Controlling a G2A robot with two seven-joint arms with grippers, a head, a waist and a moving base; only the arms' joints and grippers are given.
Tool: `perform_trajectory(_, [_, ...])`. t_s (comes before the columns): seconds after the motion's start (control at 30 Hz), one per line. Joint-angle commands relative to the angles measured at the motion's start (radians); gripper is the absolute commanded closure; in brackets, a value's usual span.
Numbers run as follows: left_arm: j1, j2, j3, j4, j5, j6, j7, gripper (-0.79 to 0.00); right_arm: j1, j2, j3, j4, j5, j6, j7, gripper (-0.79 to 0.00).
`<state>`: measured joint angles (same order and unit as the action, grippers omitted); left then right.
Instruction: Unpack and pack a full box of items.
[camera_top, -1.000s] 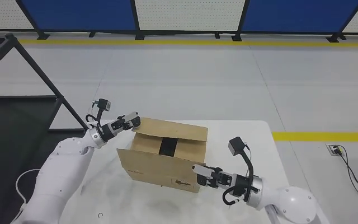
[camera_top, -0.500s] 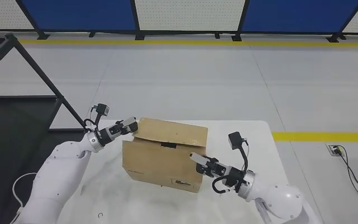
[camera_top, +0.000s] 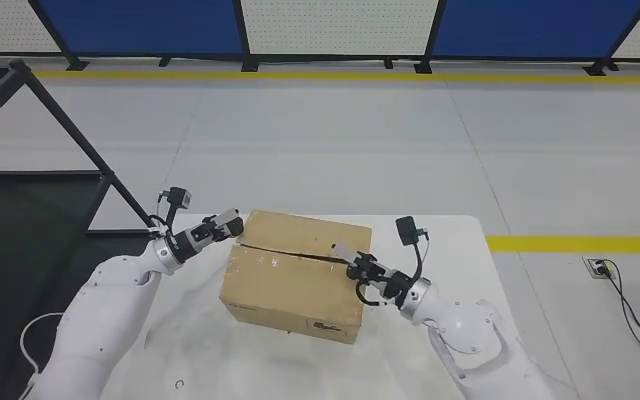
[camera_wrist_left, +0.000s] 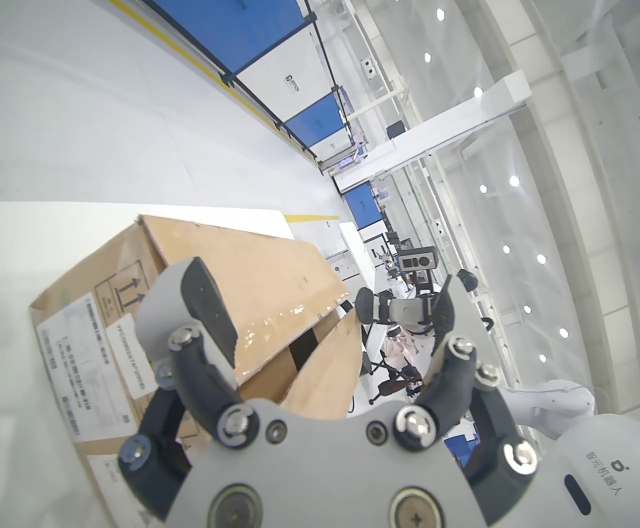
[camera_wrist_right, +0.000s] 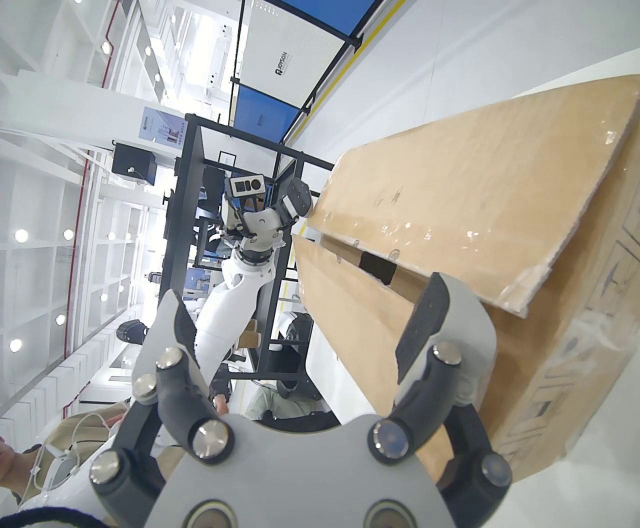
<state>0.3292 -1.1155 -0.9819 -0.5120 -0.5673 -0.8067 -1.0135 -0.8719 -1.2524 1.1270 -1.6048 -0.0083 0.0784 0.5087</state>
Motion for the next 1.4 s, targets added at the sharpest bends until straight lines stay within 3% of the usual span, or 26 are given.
perform_trajectory(0.0, [0.001,0.002,-0.002,0.000,-0.001,0.000,0.000,-0.785,0.007,-0.003,-0.006,0.026,0.007,-0.006,-0.013,-0.785])
perform_trajectory(0.2, [0.003,0.009,-0.013,0.003,-0.019,-0.003,0.004,-0.785,0.014,-0.012,-0.007,0.062,0.048,-0.009,-0.049,-0.785])
perform_trajectory(0.33, [-0.012,0.011,-0.027,0.056,-0.019,-0.011,0.021,-0.785,0.015,-0.018,-0.007,0.070,0.070,0.016,-0.074,-0.785])
perform_trajectory(0.47, [-0.035,0.006,-0.004,0.103,0.076,0.008,0.075,-0.785,0.017,-0.021,-0.008,0.071,0.077,0.032,-0.080,-0.785])
perform_trajectory(0.63, [-0.038,-0.005,0.023,0.113,0.139,0.025,0.065,-0.785,0.014,-0.022,-0.005,0.071,0.078,0.034,-0.073,-0.785])
perform_trajectory(1.0, [-0.040,-0.025,0.045,0.102,0.161,0.019,-0.019,-0.785,0.002,-0.022,0.009,0.049,0.069,0.038,-0.053,-0.785])
perform_trajectory(1.37, [-0.016,-0.010,0.058,0.027,0.156,0.048,-0.048,-0.785,0.010,-0.025,0.022,0.048,0.049,0.069,-0.083,-0.785])
